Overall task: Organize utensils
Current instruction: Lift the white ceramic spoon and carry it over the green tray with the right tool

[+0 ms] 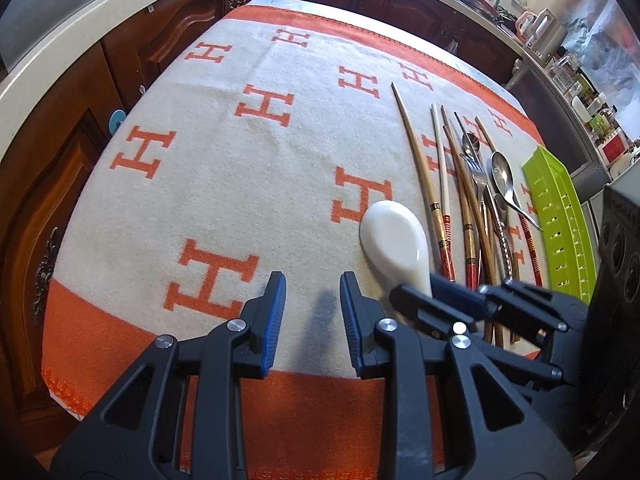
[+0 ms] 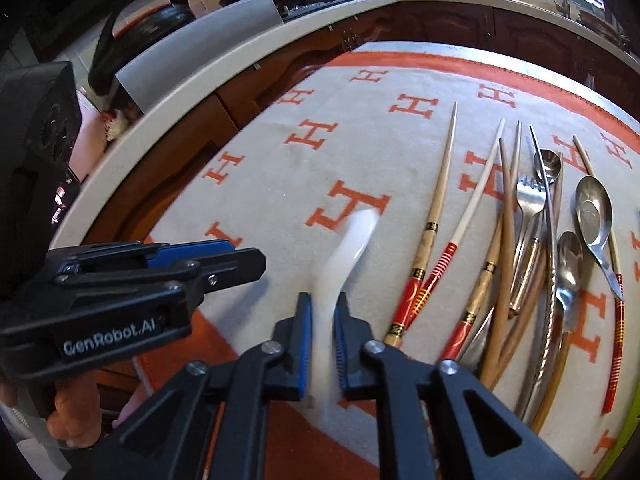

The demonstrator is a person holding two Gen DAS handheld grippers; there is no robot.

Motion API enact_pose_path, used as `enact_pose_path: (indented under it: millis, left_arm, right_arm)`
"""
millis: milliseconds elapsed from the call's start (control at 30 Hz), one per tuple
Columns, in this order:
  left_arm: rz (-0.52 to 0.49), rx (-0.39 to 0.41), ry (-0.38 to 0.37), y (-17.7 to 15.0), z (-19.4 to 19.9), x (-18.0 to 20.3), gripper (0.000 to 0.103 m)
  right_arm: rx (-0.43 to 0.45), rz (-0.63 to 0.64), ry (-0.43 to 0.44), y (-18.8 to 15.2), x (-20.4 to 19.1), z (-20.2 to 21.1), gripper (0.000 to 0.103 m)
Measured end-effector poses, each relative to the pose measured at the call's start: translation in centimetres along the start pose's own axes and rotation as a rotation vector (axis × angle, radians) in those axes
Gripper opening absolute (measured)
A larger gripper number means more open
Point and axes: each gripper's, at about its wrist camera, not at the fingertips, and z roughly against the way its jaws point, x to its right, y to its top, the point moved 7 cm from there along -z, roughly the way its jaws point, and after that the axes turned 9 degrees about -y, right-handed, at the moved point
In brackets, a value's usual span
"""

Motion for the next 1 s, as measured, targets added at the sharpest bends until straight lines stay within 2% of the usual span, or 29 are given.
enact_pose_path:
  millis: [167,333,367,433,500,633,767,1000]
  left_arm:
    - [-0.005,0.013,0.002,0.5,0.7,0.2,0.025]
    - [-0.017,0.029,-0.018,2.0,1.4,1.4,0.025]
    - [-0.024,0.03,-0.026,2.5,1.4,1.8,0.026]
    - [-0.039,0.028,-0.04,3.2,1.2,2.8,0.038]
    - [-0.051,0.034,-0.052,4.0,0.9,3.8,0.042]
    - [-0.076,0.036,-0.047,5.9,-0.5,6.0,0.043]
    - [-0.081,0.004,-0.033,7.4,-2.8,7.6,0.043]
    - [-0.065,-0.057,-0.017,8.1,-6.3,8.8,0.042]
  right_arm:
    - [0.084,-0.039,0.02,0.7,0.8,2.8,0.007]
    - [0.16,-0.106,-0.009,1.1,3.2,6.4,0.007]
    - [0.174,-0.122,-0.015,1.1,3.9,7.1,0.007]
    - [0.2,-0.161,-0.037,1.0,5.3,8.6,0.007]
    - [0.221,-0.197,-0.057,0.9,6.7,9.7,0.007]
    - [0.258,-0.288,-0.118,0.3,10.4,12.4,0.007]
    - [0.279,-0.371,-0.169,-0.9,13.8,14.3,0.007]
    - [0.273,-0.475,-0.226,-3.6,18.4,15.5,0.007]
